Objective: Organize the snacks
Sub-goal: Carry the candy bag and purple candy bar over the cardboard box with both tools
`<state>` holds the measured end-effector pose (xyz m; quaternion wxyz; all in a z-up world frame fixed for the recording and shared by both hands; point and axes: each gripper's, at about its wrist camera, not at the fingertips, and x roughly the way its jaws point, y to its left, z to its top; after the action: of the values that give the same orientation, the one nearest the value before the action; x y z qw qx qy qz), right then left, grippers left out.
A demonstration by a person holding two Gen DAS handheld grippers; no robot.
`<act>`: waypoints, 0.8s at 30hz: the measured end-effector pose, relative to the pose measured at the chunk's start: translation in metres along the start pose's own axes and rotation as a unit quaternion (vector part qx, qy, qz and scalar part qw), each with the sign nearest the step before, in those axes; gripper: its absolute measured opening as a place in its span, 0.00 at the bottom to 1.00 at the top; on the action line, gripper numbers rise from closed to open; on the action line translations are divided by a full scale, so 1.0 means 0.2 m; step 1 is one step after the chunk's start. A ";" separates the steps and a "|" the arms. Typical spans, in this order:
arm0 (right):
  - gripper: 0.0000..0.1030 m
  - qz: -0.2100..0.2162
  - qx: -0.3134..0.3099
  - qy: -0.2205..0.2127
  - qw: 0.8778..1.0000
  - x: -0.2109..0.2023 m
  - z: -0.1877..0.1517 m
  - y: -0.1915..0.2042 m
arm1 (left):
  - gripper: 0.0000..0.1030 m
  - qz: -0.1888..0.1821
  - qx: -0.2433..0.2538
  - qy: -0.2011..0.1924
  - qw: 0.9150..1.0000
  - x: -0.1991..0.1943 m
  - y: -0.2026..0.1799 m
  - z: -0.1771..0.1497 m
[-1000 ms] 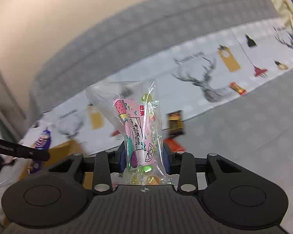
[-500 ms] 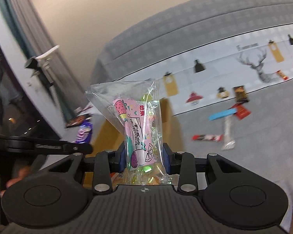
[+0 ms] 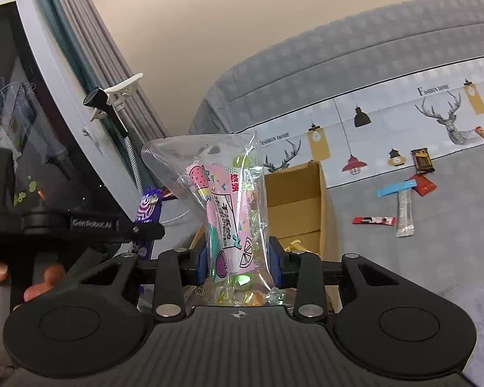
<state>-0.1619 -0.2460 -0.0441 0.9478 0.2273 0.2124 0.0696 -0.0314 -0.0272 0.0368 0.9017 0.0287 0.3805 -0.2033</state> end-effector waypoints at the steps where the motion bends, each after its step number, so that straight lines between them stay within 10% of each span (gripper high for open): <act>1: 0.37 -0.002 0.000 -0.001 1.000 -0.01 0.00 0.00 | 0.24 0.002 0.000 -0.002 1.000 -0.01 0.00 -0.01; 24: 0.37 -0.025 -0.047 0.042 0.998 0.13 -0.03 0.09 | 0.24 0.009 -0.029 0.024 0.999 0.11 0.17 -0.07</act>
<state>-0.1411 -0.2213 -0.0505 0.9493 0.1735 0.2538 0.0652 -0.0136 -0.0013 0.0081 0.8946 0.0113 0.4074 -0.1830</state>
